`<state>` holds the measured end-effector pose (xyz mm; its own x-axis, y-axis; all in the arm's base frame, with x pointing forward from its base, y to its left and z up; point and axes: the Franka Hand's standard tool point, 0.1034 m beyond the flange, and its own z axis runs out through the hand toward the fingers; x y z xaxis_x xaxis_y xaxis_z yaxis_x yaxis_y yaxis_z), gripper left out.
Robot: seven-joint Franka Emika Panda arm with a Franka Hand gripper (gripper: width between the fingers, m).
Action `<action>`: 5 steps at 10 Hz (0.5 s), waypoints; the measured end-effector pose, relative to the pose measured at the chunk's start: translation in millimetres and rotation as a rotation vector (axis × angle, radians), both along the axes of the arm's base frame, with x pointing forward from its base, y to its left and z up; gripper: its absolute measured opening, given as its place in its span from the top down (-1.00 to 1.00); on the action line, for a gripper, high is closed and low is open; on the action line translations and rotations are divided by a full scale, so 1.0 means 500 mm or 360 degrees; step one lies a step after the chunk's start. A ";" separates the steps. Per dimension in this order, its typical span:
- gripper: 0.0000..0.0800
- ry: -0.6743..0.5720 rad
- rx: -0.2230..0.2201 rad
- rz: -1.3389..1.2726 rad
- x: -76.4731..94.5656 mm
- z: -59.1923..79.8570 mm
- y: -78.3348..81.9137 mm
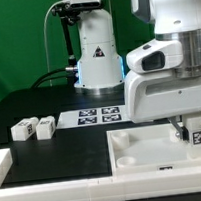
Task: Assemble one leg
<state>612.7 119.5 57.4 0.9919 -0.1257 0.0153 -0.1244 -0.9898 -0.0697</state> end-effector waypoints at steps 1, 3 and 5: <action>0.31 0.0009 0.0004 -0.0264 0.000 0.002 -0.001; 0.31 0.0041 -0.0030 -0.0656 -0.004 -0.003 -0.028; 0.30 0.0041 -0.0096 -0.1055 -0.006 -0.003 -0.054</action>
Offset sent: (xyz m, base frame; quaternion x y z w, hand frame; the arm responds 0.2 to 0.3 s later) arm -0.0043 -0.0048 -0.0090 -0.0285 0.0020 0.3432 0.9388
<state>609.5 92.4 56.0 0.7051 -0.7089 0.0187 -0.7089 -0.7053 -0.0055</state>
